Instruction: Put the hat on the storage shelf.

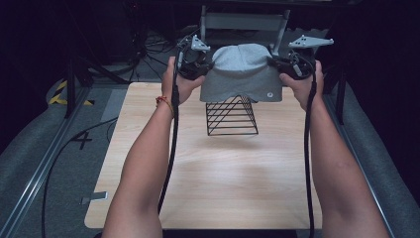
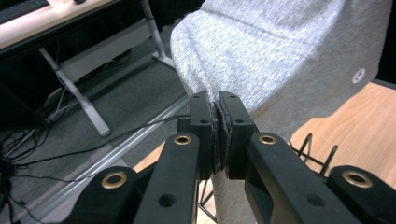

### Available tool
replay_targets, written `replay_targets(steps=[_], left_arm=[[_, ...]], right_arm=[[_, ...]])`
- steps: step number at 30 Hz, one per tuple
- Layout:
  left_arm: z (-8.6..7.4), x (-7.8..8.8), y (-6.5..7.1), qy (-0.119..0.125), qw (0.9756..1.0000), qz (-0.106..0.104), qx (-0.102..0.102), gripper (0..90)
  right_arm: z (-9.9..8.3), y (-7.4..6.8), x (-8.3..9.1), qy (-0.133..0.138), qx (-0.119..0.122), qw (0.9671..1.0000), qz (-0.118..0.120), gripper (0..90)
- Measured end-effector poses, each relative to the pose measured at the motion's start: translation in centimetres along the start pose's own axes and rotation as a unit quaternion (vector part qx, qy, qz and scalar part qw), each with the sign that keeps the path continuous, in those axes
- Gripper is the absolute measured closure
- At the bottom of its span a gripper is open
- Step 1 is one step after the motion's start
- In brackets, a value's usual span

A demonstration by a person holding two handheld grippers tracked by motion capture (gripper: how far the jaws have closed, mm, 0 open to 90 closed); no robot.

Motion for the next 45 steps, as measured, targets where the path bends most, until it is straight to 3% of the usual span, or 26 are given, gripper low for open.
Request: replay_targets(steps=[5,14,18,21,29,37,45], left_arm=[[-0.3,0.1,0.4,0.004,0.9998,-0.016,0.007,85.3],[-0.5,2.6,1.2,0.029,0.9993,-0.023,0.004,85.4],[-0.7,3.3,1.5,0.024,0.9994,-0.025,-0.006,85.4],[-0.7,3.5,1.7,0.027,0.9992,-0.03,-0.001,85.4],[-0.9,3.4,1.8,0.031,0.9987,-0.042,0.002,85.4],[-0.4,4.2,2.5,0.034,0.9984,-0.044,-0.013,85.5],[-1.7,3.9,3.4,0.026,0.9982,-0.05,-0.021,85.4]], right_arm=[[-0.5,-0.1,0.0,-0.004,-0.001,1.0,0.003,83.8],[-0.5,-1.0,1.3,0.004,0.017,0.9998,0.01,83.8],[-0.2,-1.5,2.0,0.009,0.022,0.9997,0.011,83.8],[-0.2,-1.6,2.2,0.008,0.023,0.9997,0.009,83.8],[-1.0,-1.5,1.8,-0.001,0.025,0.9996,0.009,83.7],[-0.8,-1.2,2.6,0.009,0.023,0.9997,0.008,83.6],[-1.5,-1.5,2.9,0.006,0.024,0.9996,0.01,83.3]])
Point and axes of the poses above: each handheld gripper's, and its own axes: x roughly backward along the jaws, z roughly out of its top, y roughly to its right, the point moved 9 cm from there along -x, roughly forward along the jaws, and after that the axes turned 12 degrees about -y, right-handed, at the moved point
